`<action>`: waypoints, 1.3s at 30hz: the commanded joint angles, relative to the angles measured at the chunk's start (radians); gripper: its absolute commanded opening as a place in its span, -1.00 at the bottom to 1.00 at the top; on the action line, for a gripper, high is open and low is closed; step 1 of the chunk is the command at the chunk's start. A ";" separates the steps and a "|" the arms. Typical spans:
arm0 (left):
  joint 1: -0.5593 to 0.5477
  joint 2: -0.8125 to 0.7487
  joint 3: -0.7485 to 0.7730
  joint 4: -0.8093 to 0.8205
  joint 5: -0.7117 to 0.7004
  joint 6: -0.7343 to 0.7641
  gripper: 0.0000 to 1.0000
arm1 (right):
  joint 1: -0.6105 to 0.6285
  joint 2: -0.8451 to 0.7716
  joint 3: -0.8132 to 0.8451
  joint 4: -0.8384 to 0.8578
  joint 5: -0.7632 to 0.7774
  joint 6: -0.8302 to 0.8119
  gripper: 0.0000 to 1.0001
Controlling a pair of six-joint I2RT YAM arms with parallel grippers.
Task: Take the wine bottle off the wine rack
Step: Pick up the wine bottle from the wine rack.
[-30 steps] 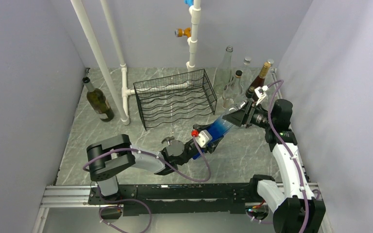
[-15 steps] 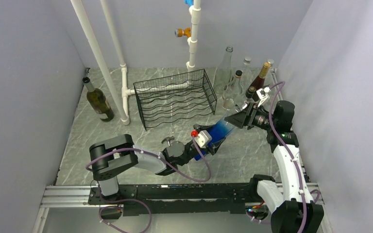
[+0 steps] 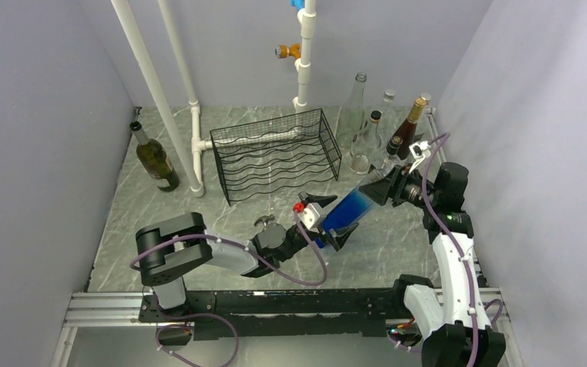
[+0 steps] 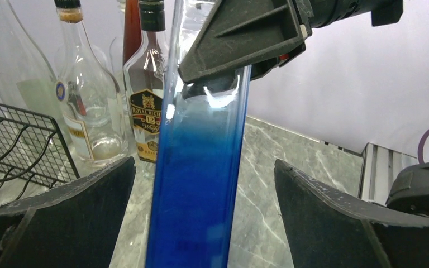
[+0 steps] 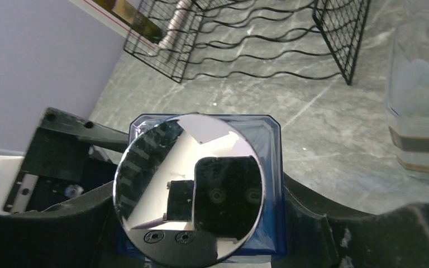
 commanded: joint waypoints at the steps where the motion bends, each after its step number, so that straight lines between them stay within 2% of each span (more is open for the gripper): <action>1: -0.008 -0.128 -0.033 -0.093 0.013 -0.041 0.99 | -0.011 -0.057 0.107 -0.080 0.008 -0.130 -1.00; 8: -0.007 -0.340 -0.086 -0.446 0.031 -0.090 0.99 | -0.047 -0.094 0.191 -0.256 0.056 -0.353 -1.00; 16: -0.007 -0.541 -0.104 -0.826 -0.033 -0.184 0.99 | -0.084 -0.075 0.312 -0.462 0.096 -0.662 -1.00; 26: -0.008 -0.727 -0.193 -0.986 -0.066 -0.261 0.99 | -0.137 -0.059 0.338 -0.479 0.197 -0.796 -1.00; 39: -0.007 -0.911 -0.280 -1.065 -0.126 -0.293 0.99 | -0.301 0.047 0.377 -0.281 0.207 -0.815 -1.00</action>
